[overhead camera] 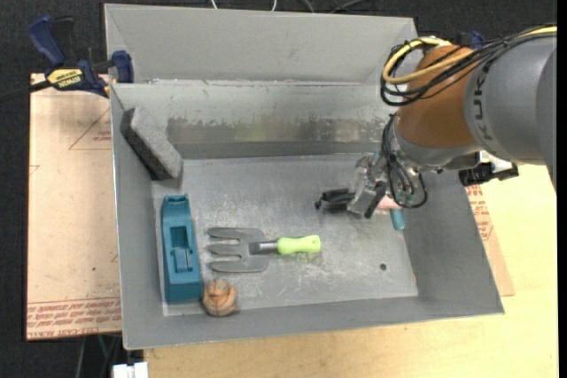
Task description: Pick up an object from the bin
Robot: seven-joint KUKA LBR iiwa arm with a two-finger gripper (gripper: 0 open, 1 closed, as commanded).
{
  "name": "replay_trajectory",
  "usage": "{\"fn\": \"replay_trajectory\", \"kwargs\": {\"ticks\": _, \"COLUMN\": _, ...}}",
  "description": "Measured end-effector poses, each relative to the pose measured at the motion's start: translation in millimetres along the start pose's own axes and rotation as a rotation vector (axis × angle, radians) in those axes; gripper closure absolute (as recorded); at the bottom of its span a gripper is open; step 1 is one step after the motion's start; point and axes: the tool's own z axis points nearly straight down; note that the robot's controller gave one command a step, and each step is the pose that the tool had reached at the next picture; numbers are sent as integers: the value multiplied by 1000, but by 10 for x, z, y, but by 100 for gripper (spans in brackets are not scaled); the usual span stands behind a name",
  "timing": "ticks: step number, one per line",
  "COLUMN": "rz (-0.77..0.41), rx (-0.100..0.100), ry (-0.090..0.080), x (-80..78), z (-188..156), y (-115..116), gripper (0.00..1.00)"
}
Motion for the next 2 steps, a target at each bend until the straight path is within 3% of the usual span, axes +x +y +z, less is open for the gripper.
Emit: {"fn": "replay_trajectory", "kwargs": {"ticks": 2, "rz": -1, "rx": -1, "ry": -2, "x": -15, "z": -427, "y": 8, "gripper": 100}}
